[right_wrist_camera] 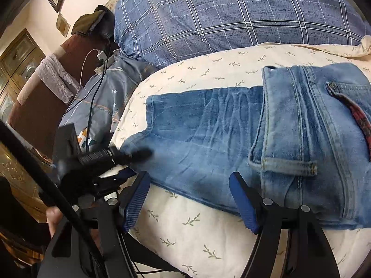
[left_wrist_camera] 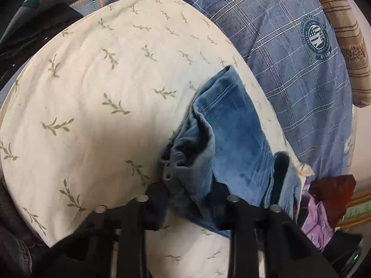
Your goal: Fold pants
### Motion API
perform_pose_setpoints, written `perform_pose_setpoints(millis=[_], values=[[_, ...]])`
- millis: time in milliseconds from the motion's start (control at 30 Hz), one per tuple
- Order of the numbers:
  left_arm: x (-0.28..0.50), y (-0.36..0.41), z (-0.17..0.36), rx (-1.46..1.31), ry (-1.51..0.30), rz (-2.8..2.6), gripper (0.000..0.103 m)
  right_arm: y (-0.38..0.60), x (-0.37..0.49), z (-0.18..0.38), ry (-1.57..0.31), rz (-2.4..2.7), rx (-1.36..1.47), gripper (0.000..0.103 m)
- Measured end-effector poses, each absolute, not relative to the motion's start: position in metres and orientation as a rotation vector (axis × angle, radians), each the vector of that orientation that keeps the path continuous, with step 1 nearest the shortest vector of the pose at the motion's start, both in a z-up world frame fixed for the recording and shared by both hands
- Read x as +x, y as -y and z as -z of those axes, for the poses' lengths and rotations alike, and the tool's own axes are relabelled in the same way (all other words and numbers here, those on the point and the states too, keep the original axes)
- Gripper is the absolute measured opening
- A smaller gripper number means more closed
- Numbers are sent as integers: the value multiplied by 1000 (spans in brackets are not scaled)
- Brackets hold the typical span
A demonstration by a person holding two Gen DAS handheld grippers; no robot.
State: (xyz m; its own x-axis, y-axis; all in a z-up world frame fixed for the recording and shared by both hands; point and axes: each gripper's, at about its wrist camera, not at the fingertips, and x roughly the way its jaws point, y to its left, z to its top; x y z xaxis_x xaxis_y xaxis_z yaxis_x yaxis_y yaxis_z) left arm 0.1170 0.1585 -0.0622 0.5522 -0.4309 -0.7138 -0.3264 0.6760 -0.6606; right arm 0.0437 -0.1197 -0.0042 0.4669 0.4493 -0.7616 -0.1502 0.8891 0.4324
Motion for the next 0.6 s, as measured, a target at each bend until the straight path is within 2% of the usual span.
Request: perform_pose_setpoints(millis=[67, 200, 267, 367, 600], values=[[111, -163, 68, -898, -998, 81, 21, 122, 51, 0, -1037, -393, 345, 73], [105, -170, 72, -946, -986, 85, 24, 107, 84, -6, -1097, -473, 370, 73], [104, -168, 69, -916, -973, 78, 19, 91, 105, -5, -1159, -526, 371, 73], [96, -150, 54, -734, -942, 29, 14, 64, 134, -1, -1260, -566, 354, 73], [86, -98, 37, -359, -847, -76, 11, -3, 193, 30, -1545, -631, 228, 73]])
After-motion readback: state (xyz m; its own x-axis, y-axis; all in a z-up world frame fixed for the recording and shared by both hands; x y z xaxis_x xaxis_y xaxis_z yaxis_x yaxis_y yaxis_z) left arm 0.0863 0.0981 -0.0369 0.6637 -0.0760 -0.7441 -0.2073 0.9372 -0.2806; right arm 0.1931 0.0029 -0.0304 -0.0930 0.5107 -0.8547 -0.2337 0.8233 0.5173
